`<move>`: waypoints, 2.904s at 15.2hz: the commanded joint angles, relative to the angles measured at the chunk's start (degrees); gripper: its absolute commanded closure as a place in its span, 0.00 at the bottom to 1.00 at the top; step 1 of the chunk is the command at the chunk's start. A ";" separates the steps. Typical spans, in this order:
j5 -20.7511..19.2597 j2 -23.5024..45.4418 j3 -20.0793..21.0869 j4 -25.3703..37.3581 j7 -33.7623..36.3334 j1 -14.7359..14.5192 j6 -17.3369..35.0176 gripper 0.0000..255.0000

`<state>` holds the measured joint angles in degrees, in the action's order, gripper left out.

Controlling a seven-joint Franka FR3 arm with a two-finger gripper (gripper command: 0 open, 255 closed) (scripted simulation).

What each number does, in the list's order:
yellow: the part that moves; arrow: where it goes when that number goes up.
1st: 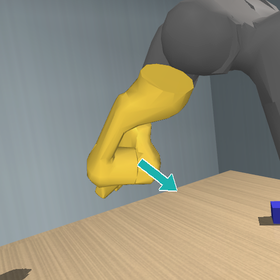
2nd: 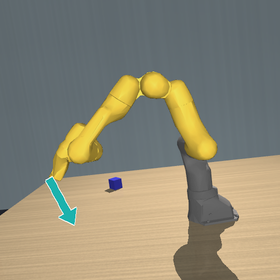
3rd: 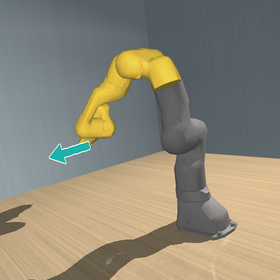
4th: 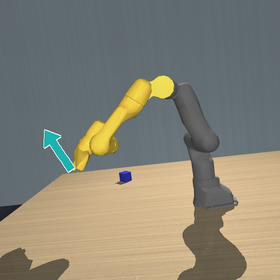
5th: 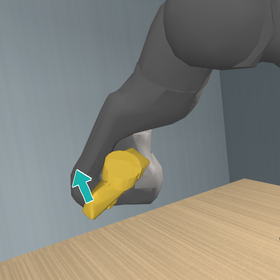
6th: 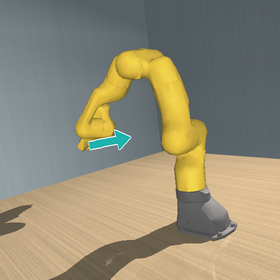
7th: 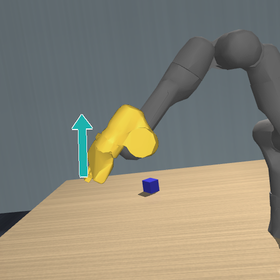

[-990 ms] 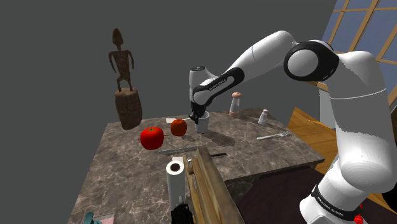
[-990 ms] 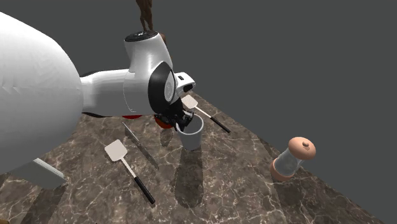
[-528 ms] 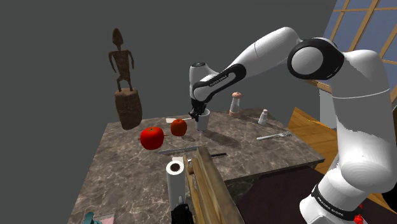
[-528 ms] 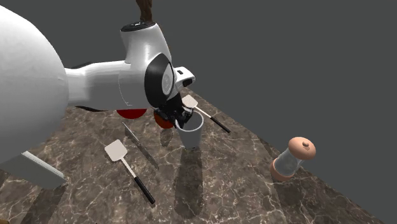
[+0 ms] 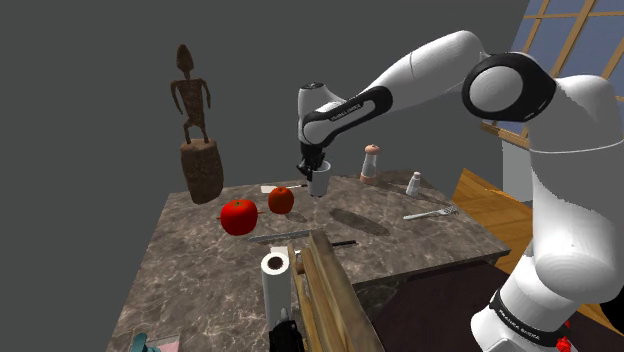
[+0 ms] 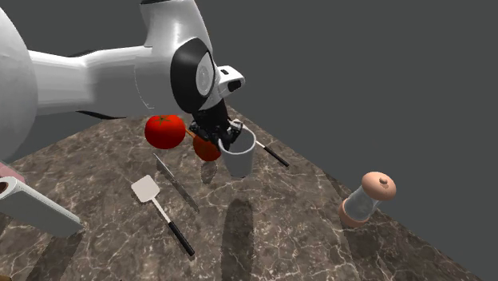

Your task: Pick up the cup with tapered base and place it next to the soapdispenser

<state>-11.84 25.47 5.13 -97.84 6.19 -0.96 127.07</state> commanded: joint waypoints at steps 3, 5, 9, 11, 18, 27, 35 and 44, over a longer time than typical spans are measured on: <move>0.38 -1.23 0.18 1.33 -0.43 0.01 -2.52 1.00; 0.57 -1.84 0.26 1.99 -0.68 0.03 -3.78 1.00; 0.93 -2.95 0.39 3.49 -1.15 0.06 -6.36 1.00; 1.09 -3.44 0.45 4.33 -1.38 0.06 -7.67 1.00; 1.59 -4.81 0.62 7.75 -2.16 0.04 -12.41 1.00; 2.05 -5.70 0.77 13.37 -3.09 -0.08 -18.86 1.00; 2.27 -5.55 0.85 19.75 -3.87 -0.30 -25.03 1.00; 1.61 -11.02 3.56 13.13 4.25 -5.39 -25.03 1.00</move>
<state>-10.10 14.95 8.27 -84.08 9.13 -5.57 102.10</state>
